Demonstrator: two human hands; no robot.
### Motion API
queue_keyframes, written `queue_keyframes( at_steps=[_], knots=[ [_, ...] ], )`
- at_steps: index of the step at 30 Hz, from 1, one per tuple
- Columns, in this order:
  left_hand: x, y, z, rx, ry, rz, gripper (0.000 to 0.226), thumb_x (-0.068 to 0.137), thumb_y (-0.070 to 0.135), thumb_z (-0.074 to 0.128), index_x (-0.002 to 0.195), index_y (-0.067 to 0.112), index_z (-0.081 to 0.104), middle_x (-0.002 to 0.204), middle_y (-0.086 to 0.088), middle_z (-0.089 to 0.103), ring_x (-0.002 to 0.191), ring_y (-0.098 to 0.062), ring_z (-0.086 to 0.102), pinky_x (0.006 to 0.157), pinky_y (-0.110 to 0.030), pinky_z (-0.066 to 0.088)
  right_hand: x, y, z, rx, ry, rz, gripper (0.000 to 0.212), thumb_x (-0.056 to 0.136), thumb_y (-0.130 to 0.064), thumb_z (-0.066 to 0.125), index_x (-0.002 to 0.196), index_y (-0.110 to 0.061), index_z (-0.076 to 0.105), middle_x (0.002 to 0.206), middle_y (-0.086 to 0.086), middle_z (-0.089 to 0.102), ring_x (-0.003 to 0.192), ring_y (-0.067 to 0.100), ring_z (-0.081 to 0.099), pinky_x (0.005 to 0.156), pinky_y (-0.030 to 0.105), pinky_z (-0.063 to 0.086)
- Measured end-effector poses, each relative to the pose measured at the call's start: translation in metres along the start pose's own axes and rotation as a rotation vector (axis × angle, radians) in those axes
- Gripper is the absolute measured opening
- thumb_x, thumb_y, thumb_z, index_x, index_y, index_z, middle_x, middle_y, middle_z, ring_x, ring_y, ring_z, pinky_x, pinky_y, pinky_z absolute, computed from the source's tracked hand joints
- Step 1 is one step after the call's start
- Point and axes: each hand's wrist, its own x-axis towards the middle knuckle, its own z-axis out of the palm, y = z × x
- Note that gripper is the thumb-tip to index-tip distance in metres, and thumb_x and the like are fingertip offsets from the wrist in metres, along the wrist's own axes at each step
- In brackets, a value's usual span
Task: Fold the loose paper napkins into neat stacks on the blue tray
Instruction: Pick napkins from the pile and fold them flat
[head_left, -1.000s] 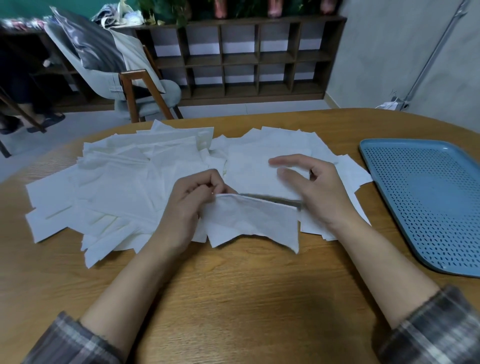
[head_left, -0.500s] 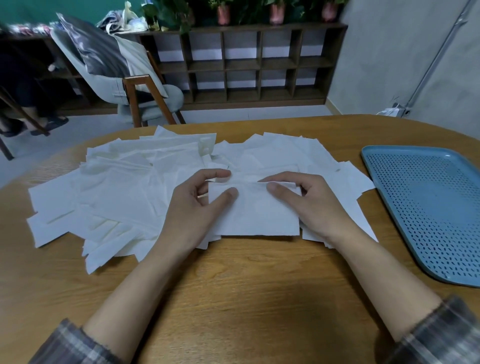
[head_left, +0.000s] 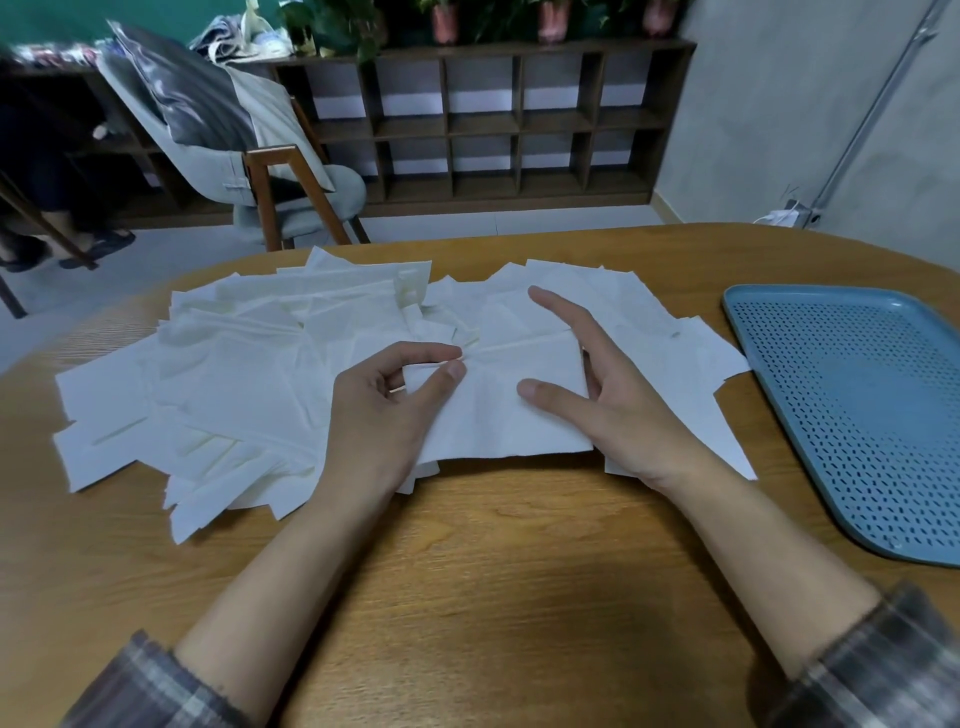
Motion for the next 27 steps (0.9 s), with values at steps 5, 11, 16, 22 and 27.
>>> queue_keyframes(
  at_steps=[5,11,16,22,27],
  knots=[
    [0.000,-0.001,0.001,-0.017,-0.006,0.012,0.004,0.092,0.025,0.081,0.095,0.028,0.083,0.064,0.027,0.059,0.068,-0.003,0.045,0.061,-0.013,0.039,0.001,-0.002,0.000,-0.065,0.005,0.011,0.071,0.099,-0.025,0.073,0.154,-0.053,0.037,0.152,-0.036,0.041,0.142,-0.009,0.040,0.122,0.032,0.039],
    [-0.002,0.003,0.002,-0.003,0.020,-0.009,0.002,0.093,0.024,0.081,0.095,0.024,0.083,0.071,0.020,0.069,0.071,0.004,0.058,0.067,-0.012,0.044,0.000,-0.001,0.000,-0.032,0.012,-0.006,0.068,0.103,-0.016,0.068,0.156,-0.047,0.038,0.150,-0.037,0.042,0.138,-0.016,0.041,0.111,0.011,0.040],
    [0.002,0.001,-0.004,-0.061,0.122,-0.051,0.009,0.099,0.026,0.073,0.103,0.020,0.078,0.095,0.006,0.077,0.089,-0.007,0.070,0.080,-0.027,0.058,0.001,-0.004,-0.004,0.264,0.049,0.007,0.068,0.097,-0.010,0.069,0.151,-0.046,0.049,0.154,-0.018,0.051,0.143,0.010,0.051,0.115,0.035,0.048],
    [-0.003,0.018,0.006,-0.505,-0.211,-0.361,0.052,0.103,0.060,0.042,0.134,0.025,0.066,0.122,0.005,0.078,0.112,-0.013,0.074,0.093,-0.034,0.058,0.002,-0.001,-0.006,0.363,0.019,0.078,0.067,0.100,-0.009,0.067,0.150,-0.048,0.048,0.149,-0.004,0.060,0.133,0.019,0.062,0.108,0.039,0.054],
    [-0.007,0.010,0.005,-0.235,-0.251,-0.227,0.047,0.088,0.063,0.062,0.133,0.051,0.059,0.120,0.007,0.074,0.102,-0.010,0.074,0.085,-0.032,0.060,0.004,0.008,-0.002,-0.021,0.106,0.071,0.063,0.104,-0.022,0.064,0.151,-0.055,0.037,0.155,-0.022,0.043,0.142,-0.004,0.042,0.120,0.030,0.041]
  ],
)
